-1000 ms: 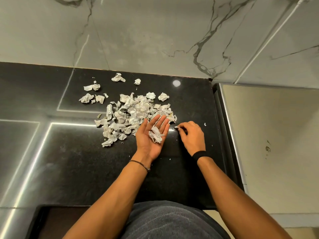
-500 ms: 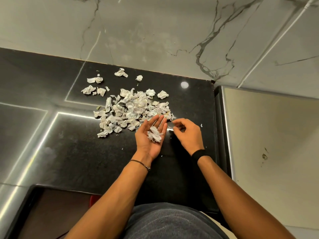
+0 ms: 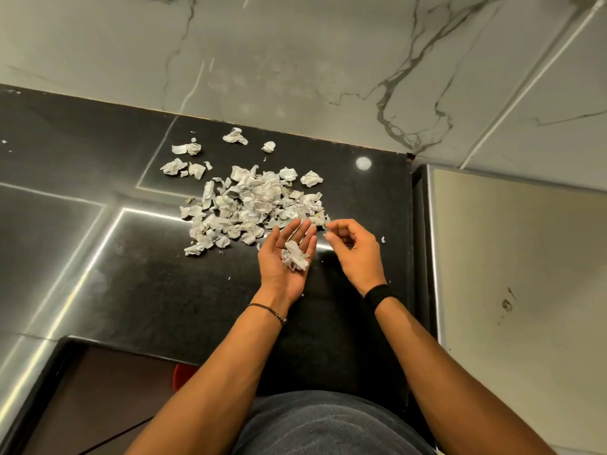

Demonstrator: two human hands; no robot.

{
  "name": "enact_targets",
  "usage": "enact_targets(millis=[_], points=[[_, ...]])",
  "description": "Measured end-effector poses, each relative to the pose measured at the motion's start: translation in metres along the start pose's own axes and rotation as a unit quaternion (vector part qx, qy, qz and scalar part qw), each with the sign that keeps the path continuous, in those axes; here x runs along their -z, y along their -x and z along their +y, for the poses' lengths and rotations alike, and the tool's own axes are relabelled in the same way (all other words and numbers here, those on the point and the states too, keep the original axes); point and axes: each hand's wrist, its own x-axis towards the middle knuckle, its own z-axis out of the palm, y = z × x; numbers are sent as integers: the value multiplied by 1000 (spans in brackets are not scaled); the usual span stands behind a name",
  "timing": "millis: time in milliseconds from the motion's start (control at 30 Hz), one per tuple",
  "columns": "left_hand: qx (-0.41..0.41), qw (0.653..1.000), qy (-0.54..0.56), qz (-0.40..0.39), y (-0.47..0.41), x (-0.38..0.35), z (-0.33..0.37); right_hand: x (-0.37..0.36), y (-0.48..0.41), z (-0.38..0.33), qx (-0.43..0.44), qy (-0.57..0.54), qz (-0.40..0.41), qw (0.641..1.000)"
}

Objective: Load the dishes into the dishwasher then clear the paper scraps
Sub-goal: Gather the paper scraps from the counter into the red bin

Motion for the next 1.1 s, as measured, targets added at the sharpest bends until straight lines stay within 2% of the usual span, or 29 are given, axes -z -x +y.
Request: enact_targets(millis=[100,200,267,400,467,567,667,767,833,933,1000,1100], points=[[11,1000,-8,-12,-8,-14,-17,16,18,-22,17,-68,-45,997],[29,999,4,-32,-14,-26,-33,25,27,-26,29,-53,-86,994],[45,998,16,-47,-15,-32,-42,32,28,-21,35,-39,-52,997],[60,996,43,-56,-12,-39,-51,56,12,5,8,-32,85,996],[60,996,47,-54,-10,-37,-51,70,2,26,-16,23,111,993],[51,996,53,-44,-7,-32,-49,82,-9,59,-30,151,74,985],[38,997,53,-33,-6,-26,-43,78,-14,70,44,253,46,965],[26,998,54,-27,-4,-21,-40,74,-18,67,87,294,42,951],[17,998,49,-19,-4,-18,-39,71,-17,61,64,269,38,960],[3,998,54,-11,-5,-18,-39,57,-9,28,16,104,8,994],[-3,998,59,-12,-6,-19,-38,43,1,-1,46,31,-47,997],[-8,997,71,-20,-8,-20,-38,28,12,-21,65,1,-117,991]])
